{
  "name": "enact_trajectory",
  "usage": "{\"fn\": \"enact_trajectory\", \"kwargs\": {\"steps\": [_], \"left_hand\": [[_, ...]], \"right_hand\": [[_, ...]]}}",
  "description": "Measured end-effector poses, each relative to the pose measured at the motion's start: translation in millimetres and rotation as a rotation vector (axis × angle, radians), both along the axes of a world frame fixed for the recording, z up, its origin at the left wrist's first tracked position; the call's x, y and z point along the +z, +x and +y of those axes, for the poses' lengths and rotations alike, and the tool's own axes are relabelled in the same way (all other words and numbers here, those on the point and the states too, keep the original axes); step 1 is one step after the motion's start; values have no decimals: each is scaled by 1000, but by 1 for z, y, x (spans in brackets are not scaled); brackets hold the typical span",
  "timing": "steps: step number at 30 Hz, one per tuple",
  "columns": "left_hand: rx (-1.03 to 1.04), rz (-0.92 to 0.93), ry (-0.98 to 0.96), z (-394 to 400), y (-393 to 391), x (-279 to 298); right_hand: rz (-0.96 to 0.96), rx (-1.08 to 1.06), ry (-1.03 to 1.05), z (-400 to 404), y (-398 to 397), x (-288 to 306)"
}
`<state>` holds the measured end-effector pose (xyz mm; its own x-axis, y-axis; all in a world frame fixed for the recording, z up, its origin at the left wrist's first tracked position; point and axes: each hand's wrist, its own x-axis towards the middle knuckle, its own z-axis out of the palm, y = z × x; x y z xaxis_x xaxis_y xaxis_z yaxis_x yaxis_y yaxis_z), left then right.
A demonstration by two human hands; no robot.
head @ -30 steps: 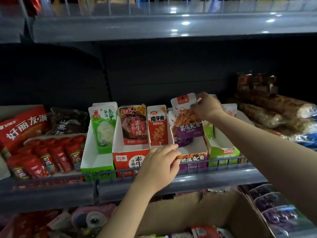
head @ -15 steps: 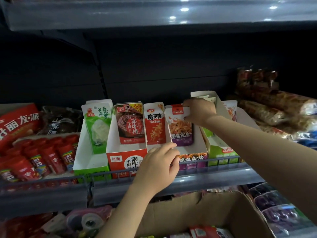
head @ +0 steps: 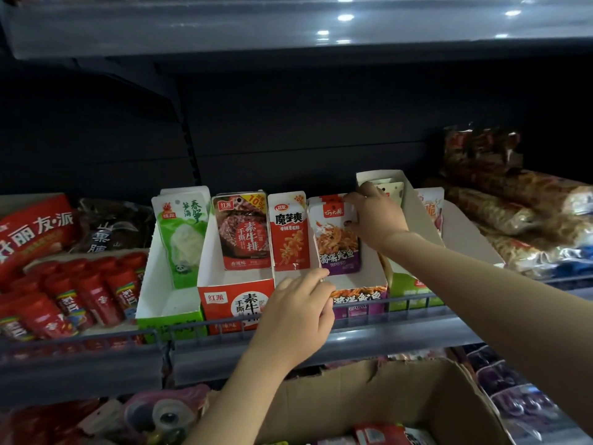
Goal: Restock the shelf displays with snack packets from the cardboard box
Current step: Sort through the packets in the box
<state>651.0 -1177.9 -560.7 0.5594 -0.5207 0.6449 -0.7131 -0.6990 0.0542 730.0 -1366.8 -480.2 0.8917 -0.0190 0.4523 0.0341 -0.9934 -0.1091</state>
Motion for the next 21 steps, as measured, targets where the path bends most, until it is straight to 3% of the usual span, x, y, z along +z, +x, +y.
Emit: {"fn": "enact_trajectory", "kwargs": {"steps": [7,12,17,21], "left_hand": [[34,-50,0,-3,-6,-1],[56,-49,-42,-4,-22,6],[75,23,-149,1,-55,3],[70,102,-176,8,-87,-16]], "right_hand": [[-29,2,63,0,-7,-1],[-181,91,254,-2,-32,-10],[-284,228,463,5,-93,-37],[-249,318,531,15,-150,-78]]}}
